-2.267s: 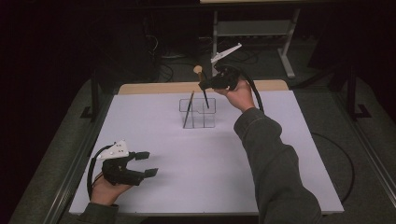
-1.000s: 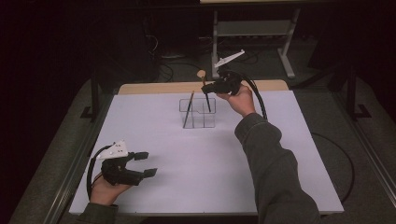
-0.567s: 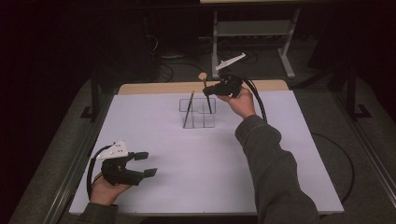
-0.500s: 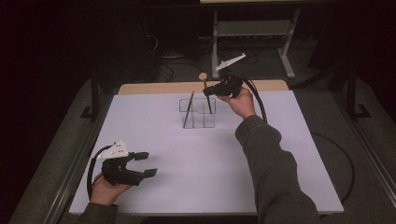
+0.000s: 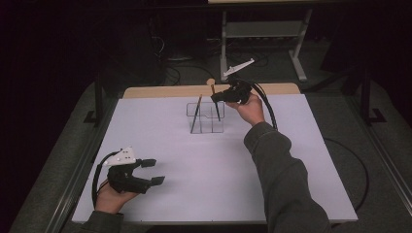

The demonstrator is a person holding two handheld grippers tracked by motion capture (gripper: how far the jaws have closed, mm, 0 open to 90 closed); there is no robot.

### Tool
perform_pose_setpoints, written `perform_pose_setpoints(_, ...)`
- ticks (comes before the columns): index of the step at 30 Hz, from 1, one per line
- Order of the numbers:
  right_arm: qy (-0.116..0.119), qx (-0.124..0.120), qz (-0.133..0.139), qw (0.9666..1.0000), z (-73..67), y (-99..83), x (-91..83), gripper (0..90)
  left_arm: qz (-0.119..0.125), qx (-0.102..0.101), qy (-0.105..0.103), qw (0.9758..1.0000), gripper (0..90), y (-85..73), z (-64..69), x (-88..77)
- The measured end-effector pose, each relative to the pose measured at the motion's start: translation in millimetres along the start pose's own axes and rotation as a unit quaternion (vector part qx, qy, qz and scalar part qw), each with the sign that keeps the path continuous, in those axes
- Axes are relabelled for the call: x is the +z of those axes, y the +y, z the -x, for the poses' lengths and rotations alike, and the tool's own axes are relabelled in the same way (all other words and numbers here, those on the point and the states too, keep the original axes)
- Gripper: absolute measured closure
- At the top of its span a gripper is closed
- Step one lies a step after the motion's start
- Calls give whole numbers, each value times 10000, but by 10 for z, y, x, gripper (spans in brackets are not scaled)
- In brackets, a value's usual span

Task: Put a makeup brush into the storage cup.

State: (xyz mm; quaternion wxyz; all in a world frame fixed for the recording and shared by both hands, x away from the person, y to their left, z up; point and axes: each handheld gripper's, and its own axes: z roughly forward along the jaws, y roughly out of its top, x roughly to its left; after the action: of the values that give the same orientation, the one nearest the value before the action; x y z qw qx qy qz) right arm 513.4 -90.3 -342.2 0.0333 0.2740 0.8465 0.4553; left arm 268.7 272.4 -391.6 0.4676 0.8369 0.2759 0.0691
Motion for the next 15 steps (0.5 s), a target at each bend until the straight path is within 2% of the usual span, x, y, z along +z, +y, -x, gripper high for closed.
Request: perform_pose_setpoints(15,-15,37,-88,10000,4,-58,34,814,12,-28,28,10000,262,-7,-13,-4)
